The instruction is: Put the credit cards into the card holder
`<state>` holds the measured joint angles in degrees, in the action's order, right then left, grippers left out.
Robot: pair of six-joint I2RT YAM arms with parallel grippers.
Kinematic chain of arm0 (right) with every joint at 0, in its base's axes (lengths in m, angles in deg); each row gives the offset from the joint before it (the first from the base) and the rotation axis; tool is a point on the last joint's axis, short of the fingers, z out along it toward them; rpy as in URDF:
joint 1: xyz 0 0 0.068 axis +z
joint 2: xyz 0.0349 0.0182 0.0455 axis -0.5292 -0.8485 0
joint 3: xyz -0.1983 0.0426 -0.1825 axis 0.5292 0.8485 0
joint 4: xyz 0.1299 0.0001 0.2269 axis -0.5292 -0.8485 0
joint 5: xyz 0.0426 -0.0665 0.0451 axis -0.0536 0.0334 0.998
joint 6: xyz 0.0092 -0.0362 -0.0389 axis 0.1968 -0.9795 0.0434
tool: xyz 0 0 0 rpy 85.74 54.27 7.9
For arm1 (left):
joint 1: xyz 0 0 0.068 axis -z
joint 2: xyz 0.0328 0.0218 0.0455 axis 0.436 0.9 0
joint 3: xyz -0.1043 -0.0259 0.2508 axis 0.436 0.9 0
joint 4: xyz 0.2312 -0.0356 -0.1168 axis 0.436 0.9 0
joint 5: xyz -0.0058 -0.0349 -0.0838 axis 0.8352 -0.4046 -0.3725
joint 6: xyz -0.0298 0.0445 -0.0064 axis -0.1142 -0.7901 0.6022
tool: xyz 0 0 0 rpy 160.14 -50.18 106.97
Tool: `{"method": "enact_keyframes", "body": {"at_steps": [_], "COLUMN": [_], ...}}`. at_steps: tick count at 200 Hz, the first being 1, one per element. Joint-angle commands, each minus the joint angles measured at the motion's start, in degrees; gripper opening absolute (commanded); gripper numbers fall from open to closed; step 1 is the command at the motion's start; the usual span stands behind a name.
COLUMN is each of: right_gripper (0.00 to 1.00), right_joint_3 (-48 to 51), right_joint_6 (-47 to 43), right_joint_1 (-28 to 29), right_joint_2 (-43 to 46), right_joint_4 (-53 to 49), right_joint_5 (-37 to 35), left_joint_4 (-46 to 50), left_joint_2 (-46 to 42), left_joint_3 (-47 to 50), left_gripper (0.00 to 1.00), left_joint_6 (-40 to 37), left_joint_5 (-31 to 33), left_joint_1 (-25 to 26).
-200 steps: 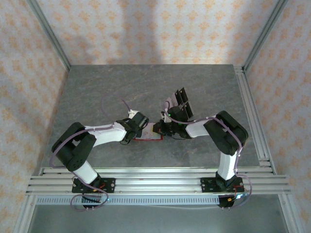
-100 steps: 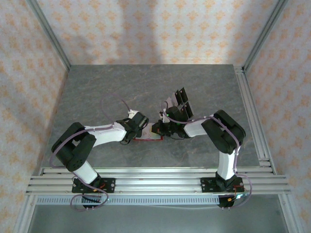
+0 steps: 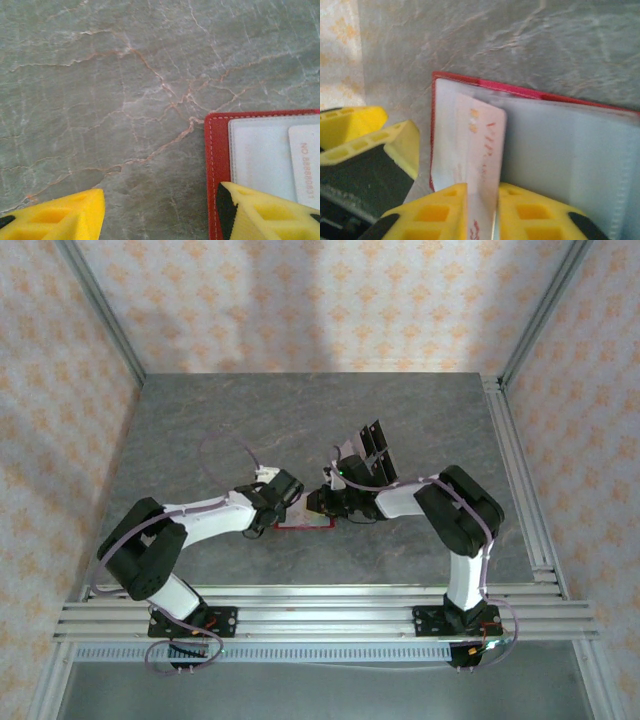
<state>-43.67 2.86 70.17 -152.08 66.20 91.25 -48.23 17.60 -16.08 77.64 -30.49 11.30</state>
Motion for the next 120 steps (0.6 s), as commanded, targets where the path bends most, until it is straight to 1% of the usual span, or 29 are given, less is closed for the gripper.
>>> {"method": "enact_keyframes", "body": {"at_steps": [1, 22, 39, 65, 120], "right_gripper": [0.29, 0.38, 0.42, 0.42, 0.35], "right_joint_3": [-0.9, -2.2, -3.1, -4.2, -7.8], "right_joint_6": [-3.3, -5.6, -7.1, -8.2, -10.6], "right_joint_1": [-0.1, -0.3, -0.6, -0.9, -0.9], "right_joint_2": [2.3, 3.9, 4.7, 5.9, 6.8], "right_joint_4": [-8.2, -13.0, -16.2, -19.4, -25.7], "right_joint_5": [-2.8, -4.2, -5.3, -6.4, -8.6], "left_joint_4": [4.1, 3.3, 2.0, -0.8, -5.3], "left_joint_2": [-1.7, -1.8, -2.2, -2.8, -1.9], "left_joint_3": [-1.3, -0.8, 0.2, 2.0, 4.2], "left_gripper": [0.62, 0.62, 0.62, 0.62, 0.62], "left_joint_6": [2.9, 2.8, 2.7, 1.9, 0.6], "left_joint_5": [4.3, 3.9, 3.7, 2.8, -0.4], "left_joint_1": [0.3, 0.3, 0.3, 0.3, 0.3]}}
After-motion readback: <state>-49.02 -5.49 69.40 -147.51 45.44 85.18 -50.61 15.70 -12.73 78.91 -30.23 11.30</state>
